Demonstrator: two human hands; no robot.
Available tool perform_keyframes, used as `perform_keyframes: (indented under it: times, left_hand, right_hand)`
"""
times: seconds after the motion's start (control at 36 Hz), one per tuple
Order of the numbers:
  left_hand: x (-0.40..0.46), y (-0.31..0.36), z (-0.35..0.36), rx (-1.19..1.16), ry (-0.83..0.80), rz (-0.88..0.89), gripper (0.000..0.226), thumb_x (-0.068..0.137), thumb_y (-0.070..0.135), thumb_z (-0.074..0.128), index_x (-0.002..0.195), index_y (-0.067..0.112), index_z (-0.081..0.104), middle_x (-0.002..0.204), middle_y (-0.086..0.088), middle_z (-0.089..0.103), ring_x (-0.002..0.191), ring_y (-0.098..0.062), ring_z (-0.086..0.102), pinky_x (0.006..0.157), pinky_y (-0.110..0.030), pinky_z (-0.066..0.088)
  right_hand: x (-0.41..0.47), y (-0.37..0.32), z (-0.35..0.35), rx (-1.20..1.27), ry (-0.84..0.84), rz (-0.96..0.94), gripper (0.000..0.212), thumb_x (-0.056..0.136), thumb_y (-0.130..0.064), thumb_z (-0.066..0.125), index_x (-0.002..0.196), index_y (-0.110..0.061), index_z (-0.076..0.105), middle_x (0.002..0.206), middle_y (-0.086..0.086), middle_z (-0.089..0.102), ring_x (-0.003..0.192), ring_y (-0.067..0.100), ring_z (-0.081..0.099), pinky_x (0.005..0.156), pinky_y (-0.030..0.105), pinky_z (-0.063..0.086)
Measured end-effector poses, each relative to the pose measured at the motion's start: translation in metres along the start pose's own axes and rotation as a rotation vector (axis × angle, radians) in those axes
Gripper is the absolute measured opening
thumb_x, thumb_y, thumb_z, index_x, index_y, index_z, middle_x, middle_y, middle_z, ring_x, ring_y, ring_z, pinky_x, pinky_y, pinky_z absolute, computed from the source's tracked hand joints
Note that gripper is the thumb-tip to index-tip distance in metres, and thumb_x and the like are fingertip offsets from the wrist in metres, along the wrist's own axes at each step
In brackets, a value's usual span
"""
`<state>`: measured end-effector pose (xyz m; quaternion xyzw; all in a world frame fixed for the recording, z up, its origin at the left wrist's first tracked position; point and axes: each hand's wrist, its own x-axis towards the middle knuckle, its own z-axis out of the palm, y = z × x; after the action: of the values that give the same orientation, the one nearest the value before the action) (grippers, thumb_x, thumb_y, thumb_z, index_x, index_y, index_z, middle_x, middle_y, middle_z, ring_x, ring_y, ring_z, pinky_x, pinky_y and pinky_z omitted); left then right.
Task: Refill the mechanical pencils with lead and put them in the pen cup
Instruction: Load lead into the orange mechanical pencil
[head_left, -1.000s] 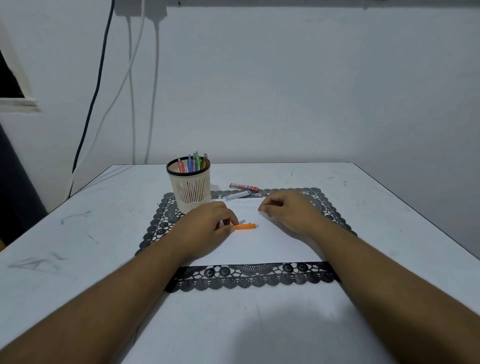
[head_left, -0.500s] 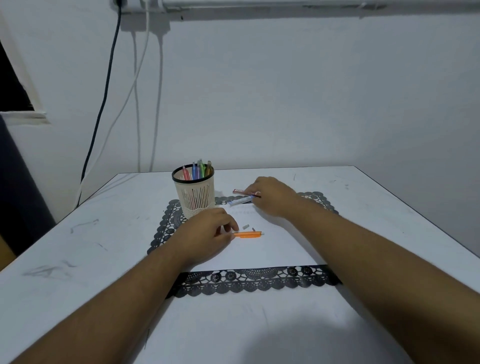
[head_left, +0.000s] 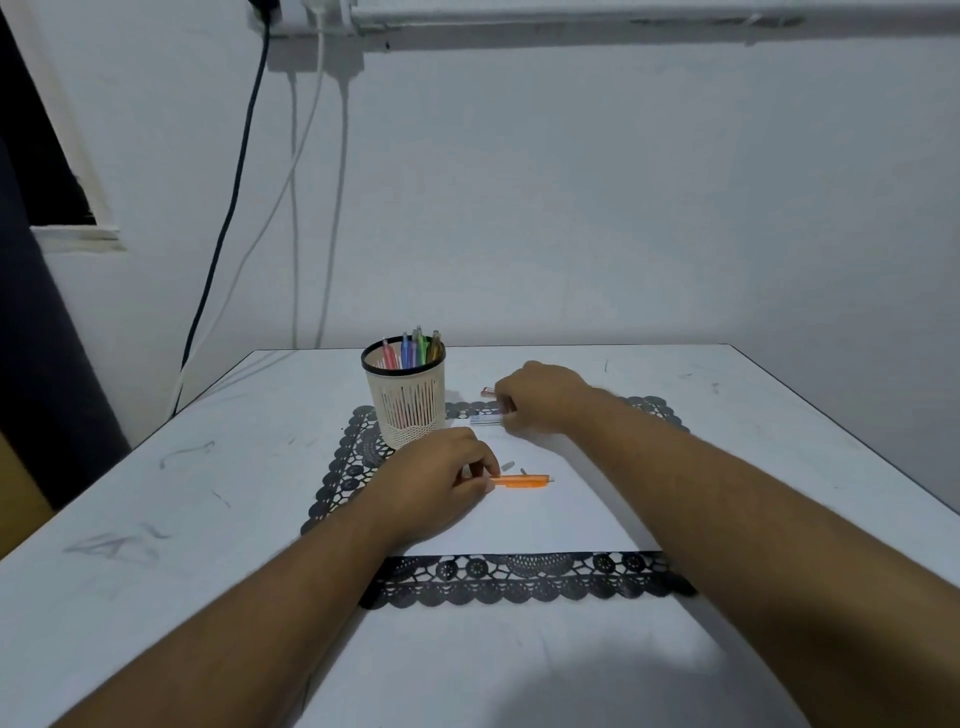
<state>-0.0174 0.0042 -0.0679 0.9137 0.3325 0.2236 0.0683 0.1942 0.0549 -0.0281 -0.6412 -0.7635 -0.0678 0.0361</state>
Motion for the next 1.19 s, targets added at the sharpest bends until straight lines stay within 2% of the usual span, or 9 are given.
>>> perform_keyframes:
  times: [0.17,0.31,0.44,0.61,0.81,0.92,1.0,1.11,1.19]
  left_hand:
    - [-0.002,-0.001,-0.002,-0.053,0.017,-0.029,0.024,0.091,0.051,0.066,0.109,0.036,0.071,0.095,0.020,0.058,0.091,0.002,0.054,0.079,-0.031,0.053]
    - [-0.003,0.002,-0.005,-0.060,0.021,-0.027,0.034,0.089,0.058,0.058,0.112,0.036,0.069,0.099,0.021,0.058,0.096,0.002,0.052,0.079,-0.028,0.049]
    - [-0.003,0.003,-0.003,-0.023,0.007,-0.003,0.026,0.092,0.051,0.064,0.112,0.036,0.069,0.098,0.021,0.058,0.096,0.000,0.053,0.082,-0.031,0.051]
    - [-0.003,0.004,0.001,0.008,-0.009,0.015,0.023,0.095,0.047,0.064,0.115,0.036,0.067,0.098,0.022,0.054,0.096,-0.002,0.052,0.083,-0.030,0.050]
    - [-0.001,0.010,0.002,0.036,0.001,0.006,0.024,0.100,0.038,0.060,0.123,0.034,0.064,0.100,0.020,0.053,0.096,-0.004,0.050,0.086,-0.031,0.050]
    - [0.001,0.009,0.003,0.047,0.014,-0.006,0.023,0.100,0.035,0.059,0.122,0.032,0.065,0.098,0.019,0.053,0.095,-0.005,0.050,0.086,-0.034,0.050]
    - [0.000,0.009,0.005,0.044,0.025,-0.003,0.022,0.100,0.033,0.059,0.121,0.032,0.066,0.098,0.018,0.053,0.095,-0.006,0.050,0.086,-0.033,0.049]
    - [-0.002,0.011,0.003,0.044,0.025,-0.013,0.026,0.099,0.036,0.061,0.124,0.031,0.064,0.101,0.017,0.054,0.096,-0.006,0.050,0.086,-0.035,0.051]
    - [-0.004,0.013,0.000,0.029,0.092,-0.021,0.037,0.097,0.043,0.063,0.132,0.031,0.058,0.117,0.016,0.054,0.104,-0.004,0.048,0.088,-0.029,0.047]
  right_hand:
    - [-0.006,0.008,0.005,0.302,-0.049,0.054,0.023,0.084,-0.014,0.066,0.099,-0.030,0.068,0.093,-0.014,0.058,0.092,0.013,0.055,0.072,0.030,0.043]
    - [-0.013,0.020,0.011,0.446,-0.037,0.069,0.023,0.087,-0.013,0.072,0.106,-0.025,0.069,0.087,-0.014,0.055,0.082,0.009,0.051,0.065,0.025,0.038]
    - [-0.020,0.027,0.015,0.504,-0.004,0.089,0.015,0.089,-0.016,0.074,0.098,-0.024,0.065,0.087,-0.011,0.057,0.081,0.010,0.053,0.065,0.025,0.038]
    - [-0.026,0.028,0.013,0.533,0.164,0.094,0.001,0.090,-0.017,0.070,0.091,-0.018,0.069,0.092,-0.003,0.066,0.084,0.015,0.057,0.063,0.023,0.039]
    - [-0.043,0.032,-0.002,0.804,0.236,0.189,0.005,0.091,-0.021,0.073,0.090,-0.015,0.072,0.078,0.004,0.067,0.066,0.013,0.054,0.060,0.028,0.038]
    - [-0.057,0.026,-0.009,1.066,0.314,0.245,0.007,0.092,-0.014,0.070,0.091,-0.015,0.076,0.072,0.002,0.070,0.054,0.008,0.050,0.053,0.019,0.038]
    - [-0.068,0.019,-0.013,1.256,0.342,0.290,0.008,0.093,-0.011,0.071,0.096,-0.011,0.077,0.075,0.001,0.072,0.057,0.009,0.052,0.057,0.020,0.041]
    - [-0.081,0.014,-0.014,1.389,0.345,0.312,0.012,0.093,-0.006,0.070,0.103,-0.003,0.075,0.082,0.008,0.072,0.052,0.001,0.055,0.049,0.013,0.040]
    - [-0.090,0.013,-0.012,1.378,0.335,0.291,0.010,0.092,-0.010,0.073,0.101,-0.008,0.076,0.082,0.009,0.072,0.058,0.005,0.057,0.052,0.013,0.041]
